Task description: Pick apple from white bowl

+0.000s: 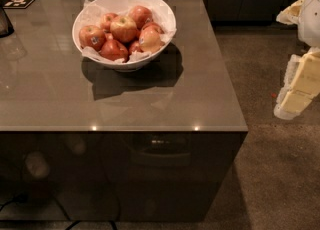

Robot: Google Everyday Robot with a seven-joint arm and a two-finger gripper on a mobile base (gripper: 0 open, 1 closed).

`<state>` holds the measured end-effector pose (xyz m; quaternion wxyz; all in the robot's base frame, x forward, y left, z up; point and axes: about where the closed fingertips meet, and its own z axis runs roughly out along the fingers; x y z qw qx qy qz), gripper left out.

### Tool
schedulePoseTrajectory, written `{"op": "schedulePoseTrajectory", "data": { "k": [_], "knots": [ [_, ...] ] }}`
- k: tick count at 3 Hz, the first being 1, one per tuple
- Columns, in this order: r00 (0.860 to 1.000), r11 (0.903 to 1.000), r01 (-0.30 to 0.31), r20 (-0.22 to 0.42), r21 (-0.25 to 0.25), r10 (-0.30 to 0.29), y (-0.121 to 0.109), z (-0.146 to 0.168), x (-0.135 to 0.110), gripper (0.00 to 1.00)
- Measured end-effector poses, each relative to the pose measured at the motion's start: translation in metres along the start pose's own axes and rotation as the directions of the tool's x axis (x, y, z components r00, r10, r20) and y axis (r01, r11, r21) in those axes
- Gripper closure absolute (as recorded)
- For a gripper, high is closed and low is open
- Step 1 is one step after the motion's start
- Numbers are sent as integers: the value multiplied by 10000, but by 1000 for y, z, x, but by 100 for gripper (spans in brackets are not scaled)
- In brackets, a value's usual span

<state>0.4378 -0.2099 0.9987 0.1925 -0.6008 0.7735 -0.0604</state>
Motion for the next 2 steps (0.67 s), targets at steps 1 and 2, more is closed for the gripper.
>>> {"op": "schedulePoseTrajectory", "data": {
  "k": [1,2],
  "knots": [
    [10000,10000,2,0,0,-2,0,0,0,0],
    [9996,9996,287,65,-25,-287,-11,-11,-18,0]
  ]
}}
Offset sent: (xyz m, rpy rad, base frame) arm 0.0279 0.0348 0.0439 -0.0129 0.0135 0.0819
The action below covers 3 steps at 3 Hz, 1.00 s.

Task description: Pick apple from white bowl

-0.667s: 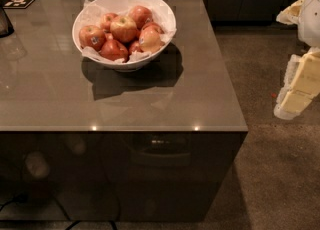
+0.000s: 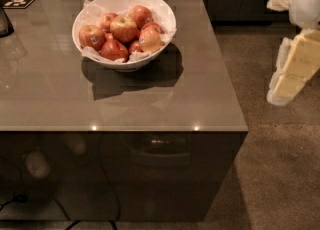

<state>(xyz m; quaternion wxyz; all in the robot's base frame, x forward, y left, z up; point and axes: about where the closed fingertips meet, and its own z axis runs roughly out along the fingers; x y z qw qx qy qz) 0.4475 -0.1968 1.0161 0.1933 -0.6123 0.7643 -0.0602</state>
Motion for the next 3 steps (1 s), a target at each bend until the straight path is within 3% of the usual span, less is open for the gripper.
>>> {"op": "schedulePoseTrajectory", "data": {
  "k": [2,3],
  "knots": [
    [9953,9954,949,-167,-163,-952,-42,-4,-52,0],
    [9947,9947,1024,24,123,-1025,-47,-8,-60,0]
  ]
}}
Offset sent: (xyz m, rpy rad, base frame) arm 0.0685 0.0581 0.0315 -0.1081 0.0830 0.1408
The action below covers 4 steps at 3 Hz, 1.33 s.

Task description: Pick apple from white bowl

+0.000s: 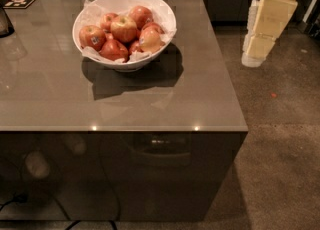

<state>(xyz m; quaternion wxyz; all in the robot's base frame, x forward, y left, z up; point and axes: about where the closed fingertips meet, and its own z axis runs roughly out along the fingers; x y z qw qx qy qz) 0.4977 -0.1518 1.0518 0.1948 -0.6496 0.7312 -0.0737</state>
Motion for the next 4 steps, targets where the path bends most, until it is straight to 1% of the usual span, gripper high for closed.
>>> {"op": "schedulePoseTrajectory", "data": {
  "k": [1,2,3,4],
  "knots": [
    [9999,9996,98,112,268,-101,-7,-1,-8,0],
    [9990,9995,216,385,234,-225,-31,12,-36,0],
    [9957,9977,672,637,-49,-668,-54,31,-76,0],
    [9823,9884,1509,1157,-199,-1476,-63,40,-115,0]
  ]
}}
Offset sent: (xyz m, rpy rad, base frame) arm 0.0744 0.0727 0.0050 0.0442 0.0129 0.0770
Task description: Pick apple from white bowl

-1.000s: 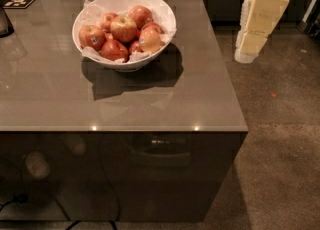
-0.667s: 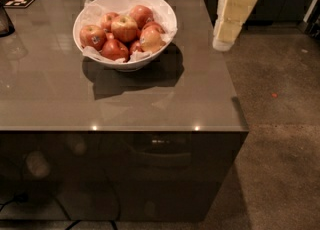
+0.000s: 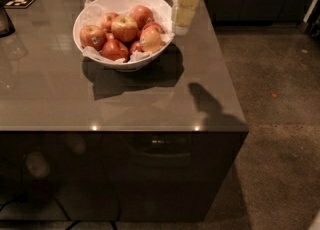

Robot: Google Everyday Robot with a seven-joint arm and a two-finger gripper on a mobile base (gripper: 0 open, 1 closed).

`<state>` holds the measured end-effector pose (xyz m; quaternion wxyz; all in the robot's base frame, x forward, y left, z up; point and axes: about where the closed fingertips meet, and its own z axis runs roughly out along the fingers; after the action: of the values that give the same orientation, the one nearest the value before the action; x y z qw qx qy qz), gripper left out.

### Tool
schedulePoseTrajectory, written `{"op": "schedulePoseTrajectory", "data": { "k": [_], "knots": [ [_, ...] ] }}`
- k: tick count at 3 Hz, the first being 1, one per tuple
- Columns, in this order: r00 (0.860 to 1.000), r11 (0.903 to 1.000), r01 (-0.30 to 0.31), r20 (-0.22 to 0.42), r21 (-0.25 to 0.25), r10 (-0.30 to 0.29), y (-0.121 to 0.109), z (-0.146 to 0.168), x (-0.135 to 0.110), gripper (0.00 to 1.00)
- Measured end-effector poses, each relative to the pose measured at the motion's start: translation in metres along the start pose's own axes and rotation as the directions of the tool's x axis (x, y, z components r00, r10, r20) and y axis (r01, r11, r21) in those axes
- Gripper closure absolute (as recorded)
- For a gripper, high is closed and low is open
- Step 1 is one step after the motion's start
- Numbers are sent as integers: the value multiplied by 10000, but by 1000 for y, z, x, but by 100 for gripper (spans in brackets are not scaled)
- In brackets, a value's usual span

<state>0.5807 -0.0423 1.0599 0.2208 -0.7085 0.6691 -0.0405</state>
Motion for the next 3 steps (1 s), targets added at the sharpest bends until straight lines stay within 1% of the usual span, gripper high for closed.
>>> {"op": "schedulePoseTrajectory", "data": {
  "k": [1,2,3],
  "knots": [
    [9998,9995,26,199,323,-32,-9,0,-7,0],
    [9986,9987,35,522,514,-62,-30,11,-21,0],
    [9925,9986,266,1180,456,-318,-84,56,-63,0]
  ]
}}
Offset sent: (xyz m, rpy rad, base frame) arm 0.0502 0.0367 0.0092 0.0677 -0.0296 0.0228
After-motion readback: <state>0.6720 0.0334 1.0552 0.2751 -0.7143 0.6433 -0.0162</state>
